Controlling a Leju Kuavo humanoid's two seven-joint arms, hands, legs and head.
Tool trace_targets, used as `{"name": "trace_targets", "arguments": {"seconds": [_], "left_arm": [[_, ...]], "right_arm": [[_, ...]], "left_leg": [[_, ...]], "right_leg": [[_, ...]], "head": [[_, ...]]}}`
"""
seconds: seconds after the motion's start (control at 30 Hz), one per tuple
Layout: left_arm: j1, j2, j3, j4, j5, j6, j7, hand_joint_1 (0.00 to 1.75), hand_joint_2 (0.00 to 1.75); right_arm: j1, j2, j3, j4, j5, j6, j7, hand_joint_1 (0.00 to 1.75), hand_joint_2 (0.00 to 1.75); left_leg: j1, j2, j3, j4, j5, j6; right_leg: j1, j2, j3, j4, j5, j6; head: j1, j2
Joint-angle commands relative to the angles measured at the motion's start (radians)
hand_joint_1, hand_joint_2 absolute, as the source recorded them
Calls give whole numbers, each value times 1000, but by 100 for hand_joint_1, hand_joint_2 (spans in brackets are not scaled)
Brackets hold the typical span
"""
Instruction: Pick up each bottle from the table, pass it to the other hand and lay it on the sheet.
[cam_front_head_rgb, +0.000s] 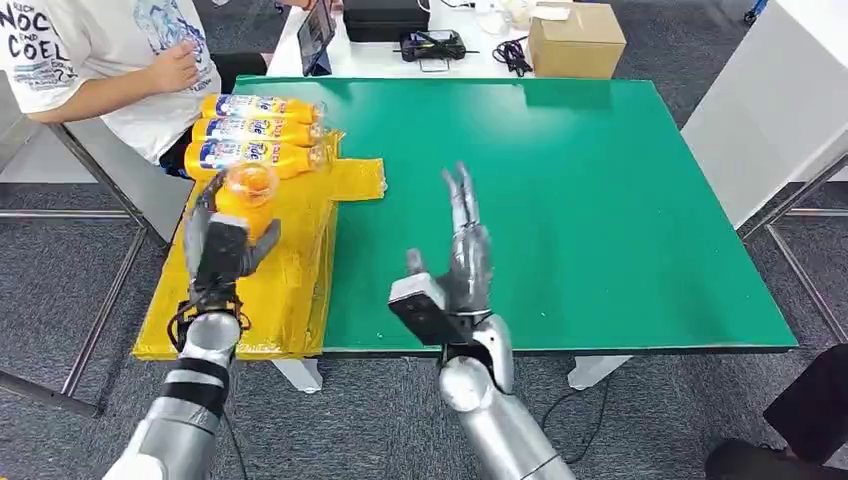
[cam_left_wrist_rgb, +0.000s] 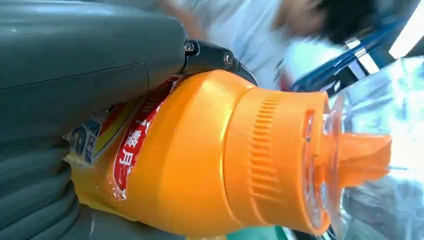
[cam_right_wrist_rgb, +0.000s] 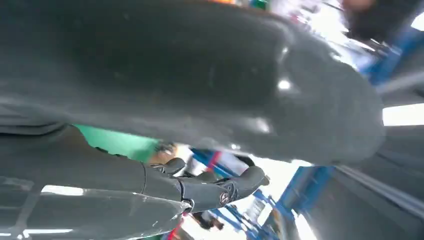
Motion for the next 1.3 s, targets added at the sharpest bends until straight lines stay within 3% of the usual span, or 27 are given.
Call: {"name": "trace_targets", "arguments": {"seconds": [0.03, 0.2, 0.33, 0.37, 0.5, 0.73, 0.87, 0.9, 1.0, 1.03, 1.3], "left_arm": [[-138, 53, -85, 202, -160, 99, 11, 175, 175], [-271, 115, -192, 429, -527, 116, 108, 175, 175], [-322, 160, -265, 545, -605, -1, 50, 175, 175], [-336, 159, -250, 575, -558, -83, -4, 175, 175], [-371, 174, -286, 617, -569, -190, -4, 175, 175], [-387, 189, -307, 629, -585, -204, 7, 175, 175], [-387, 189, -307, 629, -585, -204, 7, 175, 175], [-387, 189, -307, 629, -585, -204, 7, 175, 175], [-387, 189, -307, 629, -585, -204, 7, 175, 175], [-387, 185, -306, 631, -582, -209, 7, 175, 175], [-422, 231, -317, 697, -546, -350, 27, 175, 175]], "right_arm": [[-17, -52, 1, -117, -21, -3, -32, 0, 0], [-44, -59, 37, -98, -37, 53, -20, 0, 0], [-65, -54, 73, -29, -41, 96, -31, 0, 0], [-69, -52, 83, -19, -47, 108, -38, 0, 0], [-72, -46, 98, -2, -54, 129, -38, 0, 0], [-72, -44, 103, 3, -57, 135, -38, 0, 0], [-72, -44, 103, 3, -57, 135, -38, 0, 0], [-72, -44, 103, 3, -57, 135, -38, 0, 0], [-72, -44, 103, 3, -57, 135, -38, 0, 0], [-73, -45, 102, 2, -59, 138, -39, 0, 0], [-76, -38, 122, 29, -73, 166, -43, 0, 0]], "left_leg": [[1, -1, 6, 0, -2, -2], [2, -1, 6, 1, -2, -2], [1, 4, 8, 0, -2, -2], [1, 3, 5, 0, -1, -1], [2, 5, 9, 0, -3, -2], [1, 2, 2, 0, -1, -1], [2, 3, 9, 1, -4, -2], [1, 2, 3, 0, -1, -1], [2, 2, 3, 0, -1, -1], [3, 3, 9, 1, -4, -2], [1, 2, 1, 0, 0, -1]], "right_leg": [[1, -1, 7, -1, -2, -3], [2, -2, 6, 1, -3, -3], [2, 4, 6, 0, -1, -3], [1, 2, 4, 0, 0, -2], [2, 4, 8, 0, -2, -4], [1, 2, 2, 0, 0, -1], [3, 3, 8, 1, -3, -4], [1, 2, 3, 0, -1, -2], [2, 2, 4, 0, -1, -2], [3, 3, 9, 1, -3, -4], [1, 2, 1, 0, 0, -1]], "head": [[0, 0], [0, 0], [0, 0], [0, 0], [0, 0], [0, 0], [0, 0], [0, 0], [0, 0], [0, 0], [0, 0]]}}
